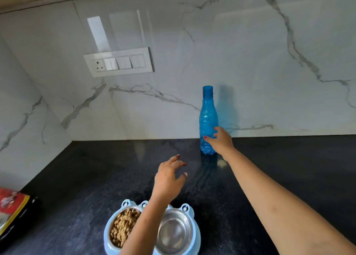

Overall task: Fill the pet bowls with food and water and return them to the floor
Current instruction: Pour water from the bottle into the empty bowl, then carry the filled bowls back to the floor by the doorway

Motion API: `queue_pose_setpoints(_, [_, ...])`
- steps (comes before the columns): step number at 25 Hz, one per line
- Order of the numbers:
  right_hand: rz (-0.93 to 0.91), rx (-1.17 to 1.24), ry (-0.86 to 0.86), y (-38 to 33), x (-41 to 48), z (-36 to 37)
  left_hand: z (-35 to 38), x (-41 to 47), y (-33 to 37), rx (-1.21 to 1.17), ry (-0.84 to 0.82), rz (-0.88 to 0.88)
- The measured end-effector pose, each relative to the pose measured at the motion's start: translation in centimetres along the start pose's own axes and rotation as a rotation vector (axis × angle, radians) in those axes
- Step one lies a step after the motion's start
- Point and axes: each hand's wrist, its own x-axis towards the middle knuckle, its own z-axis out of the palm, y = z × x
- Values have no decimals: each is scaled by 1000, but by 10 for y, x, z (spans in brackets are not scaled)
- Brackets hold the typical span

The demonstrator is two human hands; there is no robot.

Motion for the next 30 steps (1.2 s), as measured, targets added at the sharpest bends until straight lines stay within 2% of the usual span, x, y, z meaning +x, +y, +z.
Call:
queue_pose_setpoints(3, [-15, -61, -269, 7, -59, 26, -30, -41, -50, 59, 5, -169])
queue_pose_setpoints(6, [-43, -129, -459, 10, -111, 51, -53, -91, -93, 132, -57, -429])
queue_pose_setpoints(10, [-30, -267, -561, 22, -162, 78, -60, -127, -117, 61, -155, -485])
queue_pose_setpoints(13, [6, -353, -512, 30, -199, 87, -58, -141, -128, -133, -196, -455])
queue_pose_setpoints(16, [65, -336, -441, 38, -234, 96, -55, -155, -142, -295, -139, -364])
queue_pose_setpoints(19, [60, -348, -335, 43, -258, 109, -55, -162, -147, -232, -129, -285])
queue_pose_setpoints(23, [36, -341, -135, 52, -275, 133, -55, -160, -148, -62, -95, -293])
queue_pose_setpoints(26, [42, -271, -6, 54, -278, 148, -56, -160, -152, -73, -96, -305])
queue_pose_setpoints(30, [81, -230, 65, 47, -277, 152, -57, -165, -152, -136, -63, -315])
